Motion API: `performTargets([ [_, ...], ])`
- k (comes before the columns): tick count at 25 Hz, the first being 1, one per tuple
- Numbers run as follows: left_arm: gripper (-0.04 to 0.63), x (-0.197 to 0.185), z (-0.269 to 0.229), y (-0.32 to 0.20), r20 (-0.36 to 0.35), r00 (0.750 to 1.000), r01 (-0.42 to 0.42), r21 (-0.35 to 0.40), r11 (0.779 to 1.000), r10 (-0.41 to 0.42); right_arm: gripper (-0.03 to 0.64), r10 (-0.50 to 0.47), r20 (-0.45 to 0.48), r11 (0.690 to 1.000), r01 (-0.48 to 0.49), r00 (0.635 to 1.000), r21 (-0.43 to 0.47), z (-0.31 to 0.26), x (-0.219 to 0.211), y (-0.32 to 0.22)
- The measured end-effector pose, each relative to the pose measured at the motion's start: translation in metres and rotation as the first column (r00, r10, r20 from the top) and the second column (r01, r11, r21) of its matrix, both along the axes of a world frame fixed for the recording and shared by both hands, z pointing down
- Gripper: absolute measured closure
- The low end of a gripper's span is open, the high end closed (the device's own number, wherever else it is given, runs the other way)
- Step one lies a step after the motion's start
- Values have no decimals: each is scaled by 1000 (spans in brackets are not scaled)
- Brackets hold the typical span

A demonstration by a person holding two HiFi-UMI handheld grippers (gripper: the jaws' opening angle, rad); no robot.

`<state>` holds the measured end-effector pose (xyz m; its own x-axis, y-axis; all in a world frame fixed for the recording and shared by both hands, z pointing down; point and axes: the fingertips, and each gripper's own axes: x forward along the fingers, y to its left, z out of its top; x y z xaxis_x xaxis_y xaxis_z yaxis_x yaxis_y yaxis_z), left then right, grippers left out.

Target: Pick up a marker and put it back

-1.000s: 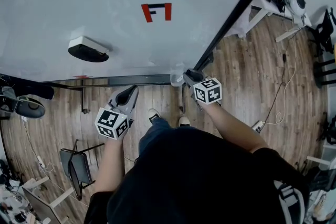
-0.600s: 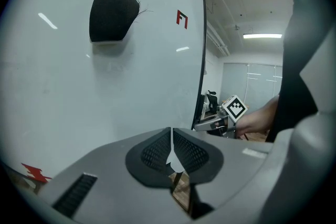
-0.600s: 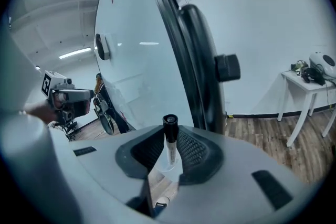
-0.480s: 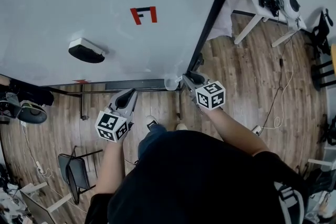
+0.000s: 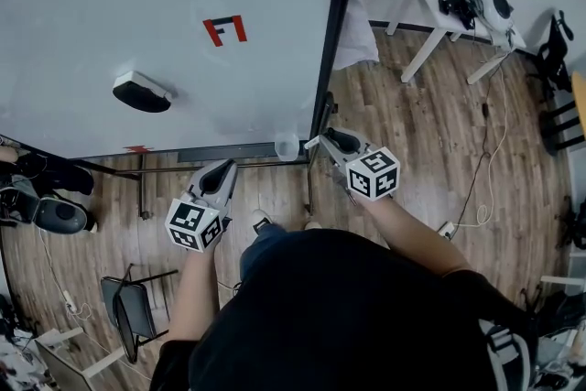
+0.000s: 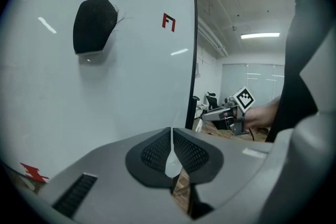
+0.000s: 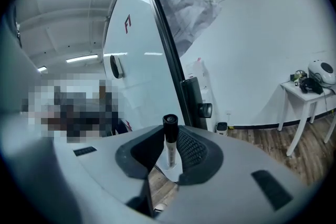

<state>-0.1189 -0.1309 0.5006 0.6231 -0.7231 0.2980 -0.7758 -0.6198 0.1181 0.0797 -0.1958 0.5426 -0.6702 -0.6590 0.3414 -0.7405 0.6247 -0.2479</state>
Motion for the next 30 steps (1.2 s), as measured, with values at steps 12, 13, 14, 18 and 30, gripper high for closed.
performTargets([
  [12,569,18,-1,13,1,1000,-5,1,1000,5,549,13,-10,1000,-13,1000,-1,2,28,17],
  [13,569,19,0,13,0,1000,-7,-1,1000,7,549,14,-12,1000,-14,1000,0,1,30,17],
  [14,569,21,1,14,-1,1000,-9,-3,1000,9,549,16,-12,1000,-16,1000,1,1,31,17],
  [18,569,19,3,15,0,1000,-12,-6,1000,12,549,15,-12,1000,-15,1000,4,2,29,16],
  [30,569,-1,3,14,-4,1000,4,-10,1000,-4,551,-12,-31,1000,12,999,9,5,2,6],
])
